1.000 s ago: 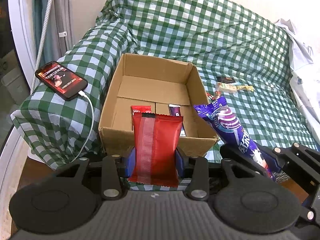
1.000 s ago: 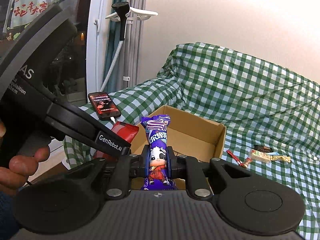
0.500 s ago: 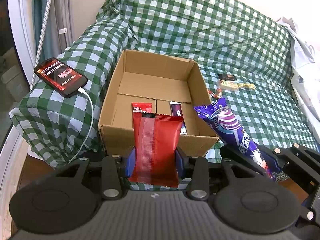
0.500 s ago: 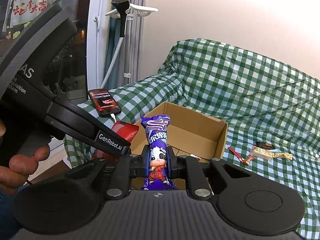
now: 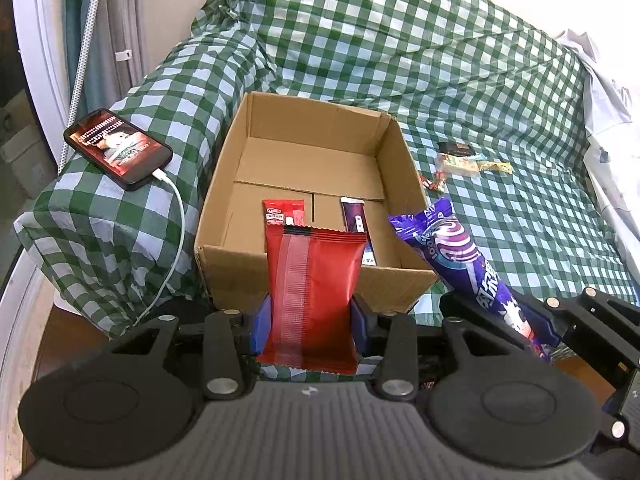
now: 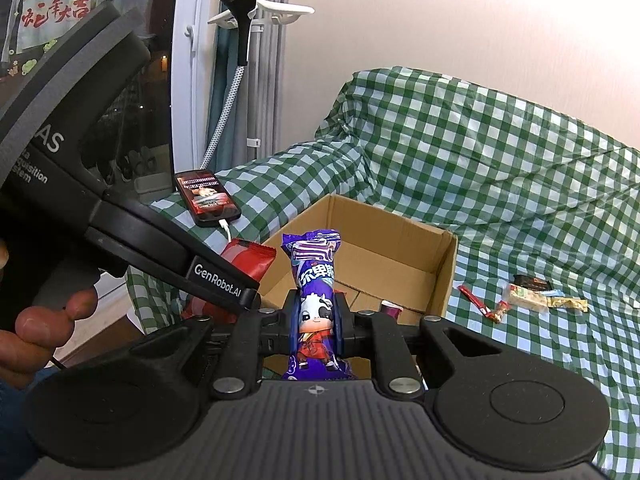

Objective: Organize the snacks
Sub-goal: 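Lower both tools into the box and open them to release the snacks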

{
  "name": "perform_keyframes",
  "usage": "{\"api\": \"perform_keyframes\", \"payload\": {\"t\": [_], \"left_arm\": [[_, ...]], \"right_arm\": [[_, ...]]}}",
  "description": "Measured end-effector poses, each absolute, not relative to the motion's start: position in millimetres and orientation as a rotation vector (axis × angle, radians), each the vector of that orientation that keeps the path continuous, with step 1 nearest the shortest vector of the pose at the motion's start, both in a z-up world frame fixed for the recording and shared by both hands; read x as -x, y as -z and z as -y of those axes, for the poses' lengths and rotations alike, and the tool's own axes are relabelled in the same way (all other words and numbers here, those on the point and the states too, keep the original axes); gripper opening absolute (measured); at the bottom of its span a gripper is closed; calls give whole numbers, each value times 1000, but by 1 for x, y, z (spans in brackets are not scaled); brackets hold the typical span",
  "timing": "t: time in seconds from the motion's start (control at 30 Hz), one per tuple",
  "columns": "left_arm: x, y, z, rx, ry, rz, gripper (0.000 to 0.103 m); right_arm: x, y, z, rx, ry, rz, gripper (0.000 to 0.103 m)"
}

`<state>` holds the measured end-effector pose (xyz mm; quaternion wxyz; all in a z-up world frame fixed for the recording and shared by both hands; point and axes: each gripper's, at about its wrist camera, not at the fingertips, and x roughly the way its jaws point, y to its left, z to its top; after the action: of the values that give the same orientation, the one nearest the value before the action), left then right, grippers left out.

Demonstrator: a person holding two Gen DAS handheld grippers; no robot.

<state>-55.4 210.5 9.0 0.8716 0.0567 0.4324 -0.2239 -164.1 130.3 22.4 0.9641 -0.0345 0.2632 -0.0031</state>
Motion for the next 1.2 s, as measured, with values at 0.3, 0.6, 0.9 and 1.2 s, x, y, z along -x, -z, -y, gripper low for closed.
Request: {"api": "perform_keyframes", "payload": {"t": [0.3,0.6,0.9,1.2], "left_arm": [[44,-3,-207,-114,462,-929,45],[23,2,-200,-110,448,-946,45],[1,10,-195,-113,439,-964,45],[-23,19,-185,-114,430,-986,45]], "right_arm": [[153,-16,-127,51,22,-572,17],[141,-7,-122,37,38,-613,17],[126,2,-114,23,52,-657,17],[104,11,-102,16,68,-688,17]]}}
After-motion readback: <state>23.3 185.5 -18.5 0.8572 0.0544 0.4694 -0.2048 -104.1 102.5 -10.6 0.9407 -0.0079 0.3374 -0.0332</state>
